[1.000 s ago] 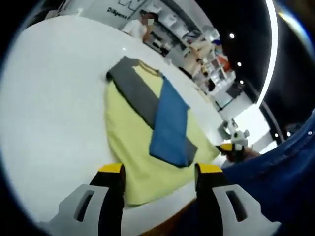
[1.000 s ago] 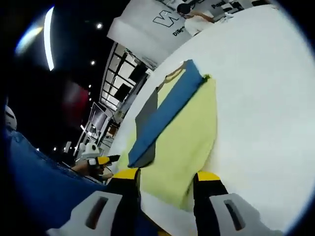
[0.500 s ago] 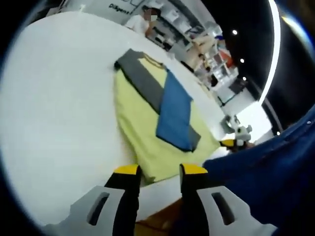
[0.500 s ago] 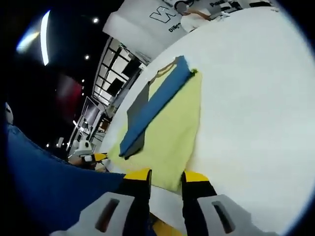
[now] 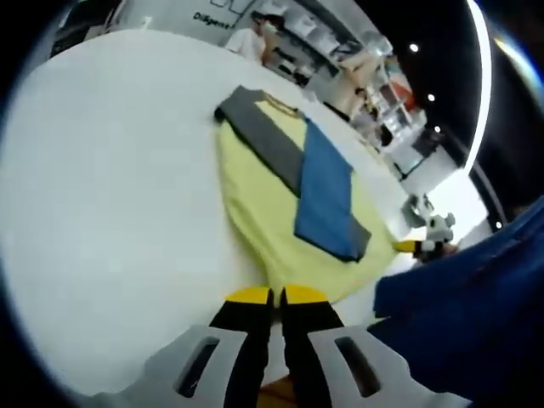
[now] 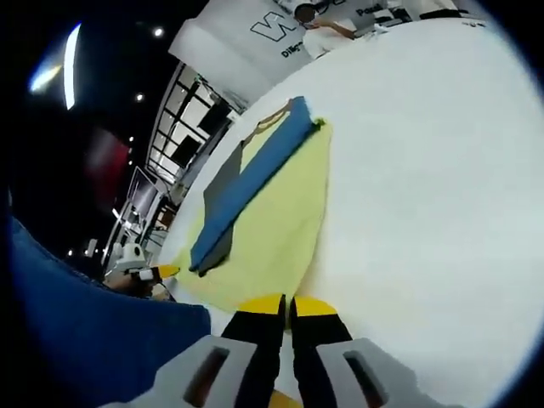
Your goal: Fold the garment on the visible template until the final outline fits inside the template.
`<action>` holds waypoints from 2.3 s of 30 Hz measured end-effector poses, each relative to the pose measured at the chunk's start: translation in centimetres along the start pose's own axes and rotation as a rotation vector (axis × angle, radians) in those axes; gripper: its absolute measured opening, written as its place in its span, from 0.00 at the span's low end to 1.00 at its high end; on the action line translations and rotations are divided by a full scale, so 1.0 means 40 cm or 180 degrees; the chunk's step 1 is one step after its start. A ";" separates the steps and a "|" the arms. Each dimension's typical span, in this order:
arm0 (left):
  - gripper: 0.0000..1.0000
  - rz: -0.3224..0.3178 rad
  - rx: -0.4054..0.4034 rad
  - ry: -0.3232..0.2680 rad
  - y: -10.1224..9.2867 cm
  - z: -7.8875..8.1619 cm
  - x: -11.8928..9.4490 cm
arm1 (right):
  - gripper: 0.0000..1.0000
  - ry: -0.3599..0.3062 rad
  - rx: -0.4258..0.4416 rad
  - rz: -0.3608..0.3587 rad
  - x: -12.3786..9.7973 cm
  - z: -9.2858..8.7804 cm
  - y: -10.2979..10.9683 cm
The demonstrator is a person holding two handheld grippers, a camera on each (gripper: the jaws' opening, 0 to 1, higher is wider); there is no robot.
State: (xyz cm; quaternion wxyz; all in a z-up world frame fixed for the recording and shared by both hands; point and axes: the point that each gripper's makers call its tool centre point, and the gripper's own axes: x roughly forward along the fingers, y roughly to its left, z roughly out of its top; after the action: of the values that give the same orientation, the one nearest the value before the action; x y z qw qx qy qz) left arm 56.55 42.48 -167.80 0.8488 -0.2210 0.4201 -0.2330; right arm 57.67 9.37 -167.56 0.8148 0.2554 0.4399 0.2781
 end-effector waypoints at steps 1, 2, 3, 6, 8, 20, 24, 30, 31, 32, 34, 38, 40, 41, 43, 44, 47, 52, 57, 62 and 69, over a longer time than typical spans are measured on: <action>0.00 0.0003 -0.0004 0.0001 0.002 0.001 0.002 | 0.00 -0.0001 -0.0007 -0.0006 -0.001 -0.001 -0.001; 0.00 0.0006 -0.0003 0.0003 0.003 0.001 0.002 | 0.00 -0.0003 -0.0012 -0.0009 -0.002 -0.002 0.000; 0.00 0.0021 0.0025 0.0015 0.004 -0.001 0.000 | 0.00 -0.0010 0.0001 -0.0015 -0.005 -0.004 -0.001; 0.00 0.0031 0.0040 0.0043 0.001 -0.009 -0.005 | 0.00 -0.0099 0.0151 0.0033 -0.012 -0.004 0.010; 0.00 0.0030 0.0044 0.0048 0.002 -0.016 -0.011 | 0.00 -0.0117 0.0179 0.0034 -0.017 -0.007 0.009; 0.00 -0.0051 0.0052 0.0137 -0.009 -0.076 -0.069 | 0.00 -0.0040 0.0348 0.0133 -0.063 -0.078 0.057; 0.00 -0.0158 -0.0002 -0.0019 -0.055 -0.018 -0.091 | 0.00 -0.0252 0.0450 0.0267 -0.079 -0.018 0.099; 0.00 -0.0290 0.0176 -0.0254 -0.078 0.118 -0.077 | 0.00 -0.0510 0.0513 0.0447 -0.071 0.125 0.130; 0.00 -0.0319 0.0154 -0.0292 -0.073 0.137 -0.073 | 0.00 -0.0537 0.0521 0.0463 -0.068 0.144 0.130; 0.00 -0.0347 0.0115 -0.0350 -0.072 0.161 -0.070 | 0.00 -0.0583 0.0535 0.0490 -0.063 0.176 0.128; 0.00 -0.0349 0.0090 -0.0416 -0.066 0.207 -0.060 | 0.00 -0.0633 0.0569 0.0511 -0.052 0.216 0.123; 0.00 -0.0334 0.0145 -0.0483 -0.047 0.292 -0.029 | 0.00 -0.0708 0.0658 0.0575 -0.012 0.312 0.112; 0.00 -0.0326 0.0134 -0.0520 -0.024 0.333 -0.009 | 0.00 -0.0713 0.0660 0.0564 0.010 0.347 0.102; 0.00 -0.0326 0.0140 -0.0519 -0.026 0.345 0.000 | 0.00 -0.0716 0.0664 0.0565 0.027 0.371 0.096; 0.00 -0.0275 0.0221 -0.0497 -0.008 0.373 0.022 | 0.00 -0.0734 0.0671 0.0561 0.047 0.401 0.088; 0.00 -0.0264 0.0226 -0.0478 -0.001 0.383 0.031 | 0.00 -0.0737 0.0685 0.0569 0.067 0.426 0.083; 0.00 -0.0262 0.0215 -0.0475 0.007 0.412 0.056 | 0.00 -0.0723 0.0673 0.0539 0.089 0.450 0.073; 0.00 -0.0256 0.0111 -0.0483 0.041 0.477 0.108 | 0.00 -0.0790 0.0799 0.0548 0.132 0.512 0.043; 0.00 -0.0237 0.0085 -0.0465 0.069 0.526 0.151 | 0.00 -0.0797 0.0811 0.0509 0.177 0.568 0.015; 0.00 -0.0223 0.0058 -0.0470 0.086 0.575 0.189 | 0.00 -0.0861 0.0875 0.0503 0.204 0.615 -0.002; 0.00 -0.0217 -0.0021 -0.0525 0.109 0.638 0.237 | 0.00 -0.0899 0.0950 0.0491 0.245 0.670 -0.037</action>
State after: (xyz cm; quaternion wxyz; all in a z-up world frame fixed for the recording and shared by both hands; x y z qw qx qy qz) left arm 83.37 45.03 -162.06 0.8714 -0.2563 0.3417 -0.2414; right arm 85.51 10.36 -161.23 0.7978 0.4426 0.3368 0.2328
